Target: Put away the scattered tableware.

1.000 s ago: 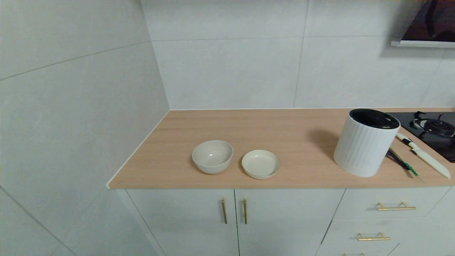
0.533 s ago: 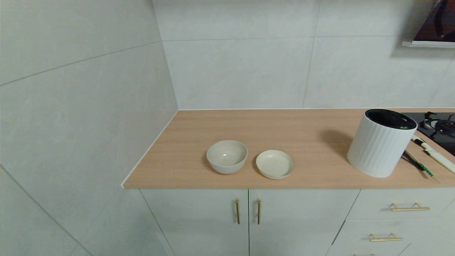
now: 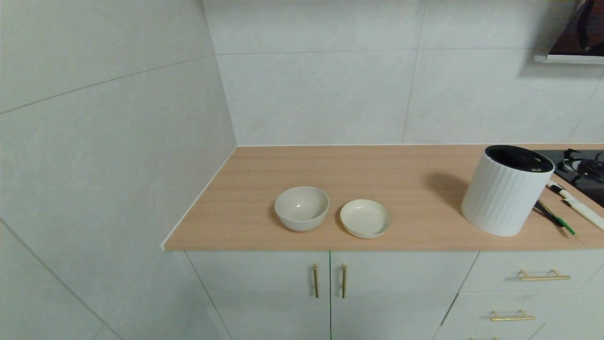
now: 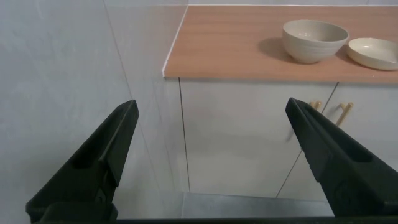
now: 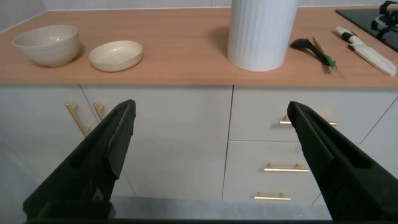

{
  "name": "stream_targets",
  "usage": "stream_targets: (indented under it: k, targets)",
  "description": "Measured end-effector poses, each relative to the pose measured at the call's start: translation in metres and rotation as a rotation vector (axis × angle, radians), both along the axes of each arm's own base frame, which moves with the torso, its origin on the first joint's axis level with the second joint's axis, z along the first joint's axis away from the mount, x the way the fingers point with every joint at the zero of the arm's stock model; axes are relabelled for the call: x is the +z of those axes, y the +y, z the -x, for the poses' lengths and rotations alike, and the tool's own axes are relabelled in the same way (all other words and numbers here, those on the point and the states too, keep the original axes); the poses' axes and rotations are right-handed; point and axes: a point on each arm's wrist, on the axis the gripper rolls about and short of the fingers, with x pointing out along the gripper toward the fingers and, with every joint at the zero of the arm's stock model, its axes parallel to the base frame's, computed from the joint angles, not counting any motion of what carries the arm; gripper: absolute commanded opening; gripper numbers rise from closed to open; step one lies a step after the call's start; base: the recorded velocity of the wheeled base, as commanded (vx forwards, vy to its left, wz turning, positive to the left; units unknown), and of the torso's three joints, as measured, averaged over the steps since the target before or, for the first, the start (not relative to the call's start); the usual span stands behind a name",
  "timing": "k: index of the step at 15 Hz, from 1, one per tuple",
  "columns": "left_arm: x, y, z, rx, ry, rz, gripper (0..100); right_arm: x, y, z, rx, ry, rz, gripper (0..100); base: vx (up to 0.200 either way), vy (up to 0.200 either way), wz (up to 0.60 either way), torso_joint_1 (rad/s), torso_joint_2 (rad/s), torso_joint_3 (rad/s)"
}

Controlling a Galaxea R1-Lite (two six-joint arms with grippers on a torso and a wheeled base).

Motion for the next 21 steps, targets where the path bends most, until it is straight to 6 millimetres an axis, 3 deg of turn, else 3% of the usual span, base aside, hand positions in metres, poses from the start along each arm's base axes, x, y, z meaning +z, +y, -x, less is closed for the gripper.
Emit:
stream_targets:
  k: [21]
  targets:
    - [0.0000, 0.0000, 0.0000, 0.000, 0.000, 0.000, 100, 0.0000, 0.0000, 0.0000, 0.000, 0.000, 0.000, 100, 0.000, 0.000, 0.00, -0.213, 0.49, 0.278]
